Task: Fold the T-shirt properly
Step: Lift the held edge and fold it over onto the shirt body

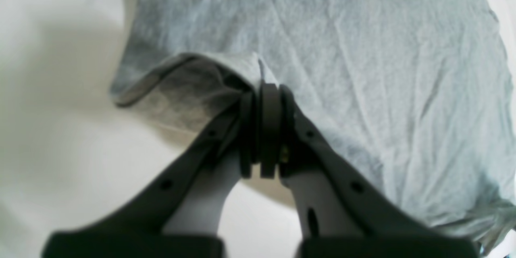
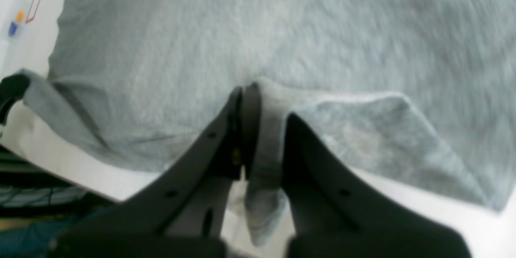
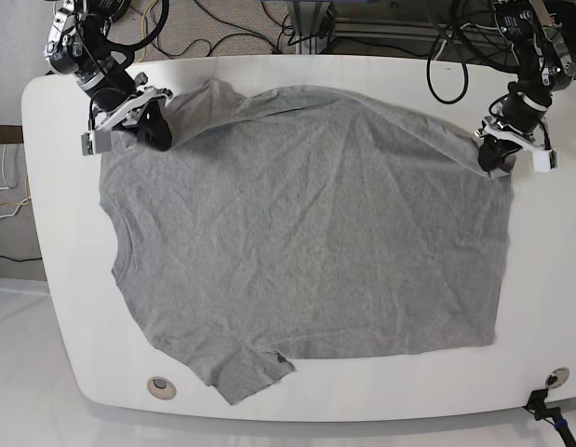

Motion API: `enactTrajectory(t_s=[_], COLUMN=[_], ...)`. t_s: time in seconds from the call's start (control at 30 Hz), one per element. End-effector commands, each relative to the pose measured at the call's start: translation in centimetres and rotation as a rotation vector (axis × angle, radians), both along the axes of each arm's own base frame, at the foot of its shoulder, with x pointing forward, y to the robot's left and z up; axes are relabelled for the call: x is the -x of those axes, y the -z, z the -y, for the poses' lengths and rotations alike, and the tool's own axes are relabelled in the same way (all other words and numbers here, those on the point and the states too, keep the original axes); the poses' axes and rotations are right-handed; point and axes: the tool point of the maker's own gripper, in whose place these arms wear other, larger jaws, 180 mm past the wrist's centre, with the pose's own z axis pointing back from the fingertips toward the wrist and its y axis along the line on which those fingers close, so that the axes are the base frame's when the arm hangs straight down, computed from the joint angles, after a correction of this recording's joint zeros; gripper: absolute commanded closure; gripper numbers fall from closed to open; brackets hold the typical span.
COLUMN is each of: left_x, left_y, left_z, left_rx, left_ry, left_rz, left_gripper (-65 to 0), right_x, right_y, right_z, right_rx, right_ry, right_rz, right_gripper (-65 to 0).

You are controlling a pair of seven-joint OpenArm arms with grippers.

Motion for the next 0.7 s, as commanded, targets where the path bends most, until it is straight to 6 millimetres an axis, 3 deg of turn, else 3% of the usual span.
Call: enactTrajectory(t_s=[0.0,0.17,0.5,0.67], left_x=[-0.9,-3.3,-7.4,-9.1], left_y=[-0.8,-1.9,-2.8,-3.4], left_z=[0.1,0.0,-0.6,-0.6], left_rx=[0.020,0.052,0.106,0.130], left_ry=[-0.018,-0.062,-0.089,-0.094], left_rz=[0.020,0.062,0.121,0.147], left_gripper=[0.0,0.0,0.0,0.0], right_x=[-1.0,-3.8,-7.6,-9.4], right_y=[-1.3,-3.0,-0.4,-0.5], right_z=[-0.2,-0.3,1.3,1.6], right_rx=[-0.011,-0.024,-0.116,-0.146], right_ry=[-0.005,0.003,0.068,0.082], right_rz=[0.049,0.125,0.085,0.100], right_gripper=[0.0,0.0,0.0,0.0])
